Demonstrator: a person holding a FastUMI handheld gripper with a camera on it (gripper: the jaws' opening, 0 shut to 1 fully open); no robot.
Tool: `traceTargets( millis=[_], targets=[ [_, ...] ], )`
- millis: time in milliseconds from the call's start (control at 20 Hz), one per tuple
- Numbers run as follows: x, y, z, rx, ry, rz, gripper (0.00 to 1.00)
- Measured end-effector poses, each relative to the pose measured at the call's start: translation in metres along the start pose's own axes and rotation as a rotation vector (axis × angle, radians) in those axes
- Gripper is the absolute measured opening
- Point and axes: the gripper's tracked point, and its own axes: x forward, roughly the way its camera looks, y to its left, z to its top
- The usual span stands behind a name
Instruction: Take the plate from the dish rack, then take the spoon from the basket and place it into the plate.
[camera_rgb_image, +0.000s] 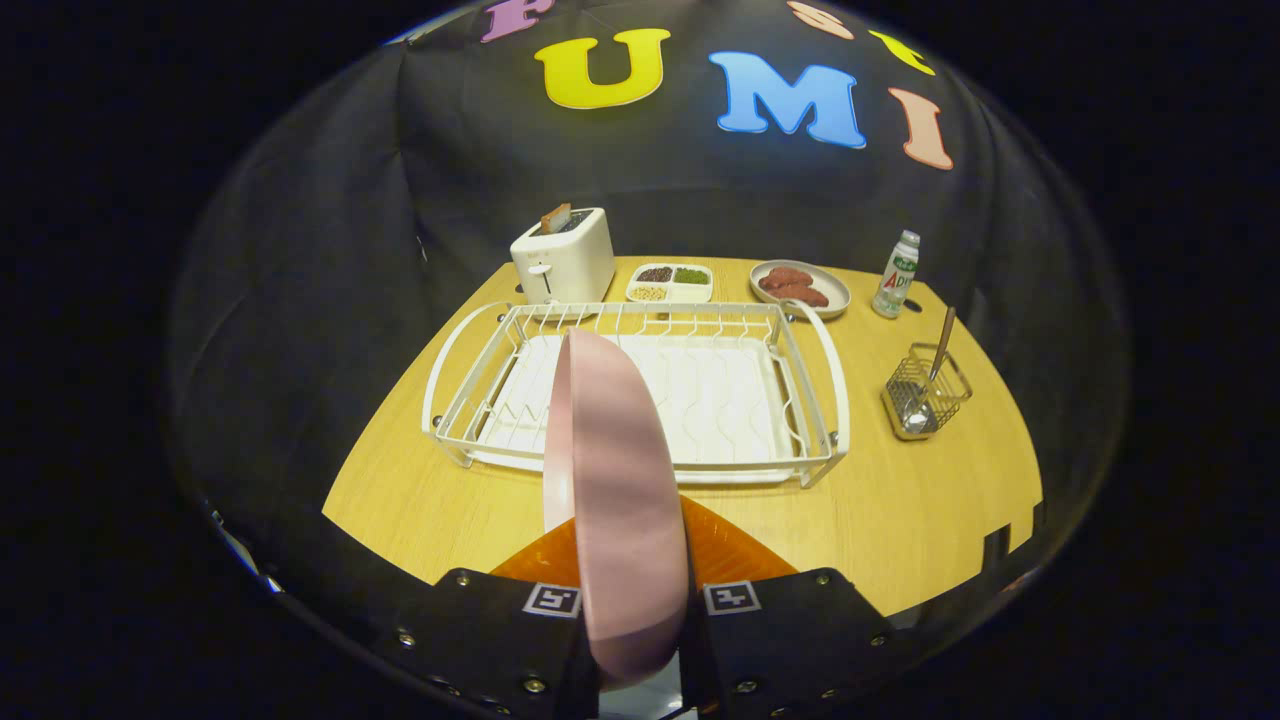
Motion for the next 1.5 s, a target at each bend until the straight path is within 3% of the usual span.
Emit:
traceTargets(
  millis=[150,400,800,950,1150,1500],
  targets=[
    [0.014,0.000,-0.034,0.105,0.035,0.062,0.29],
    [0.032,-0.006,-0.078,0.190,0.114,0.095,0.29],
    [0.064,0.006,-0.100,0.582,0.189,0.288,0.29],
    [0.073,0.014,-0.107,0.669,0.216,0.353,0.29],
    [0.082,0.017,-0.112,0.717,0.238,0.408,0.30],
    [0.083,0.015,-0.110,0.591,0.240,0.368,0.42]
  ],
)
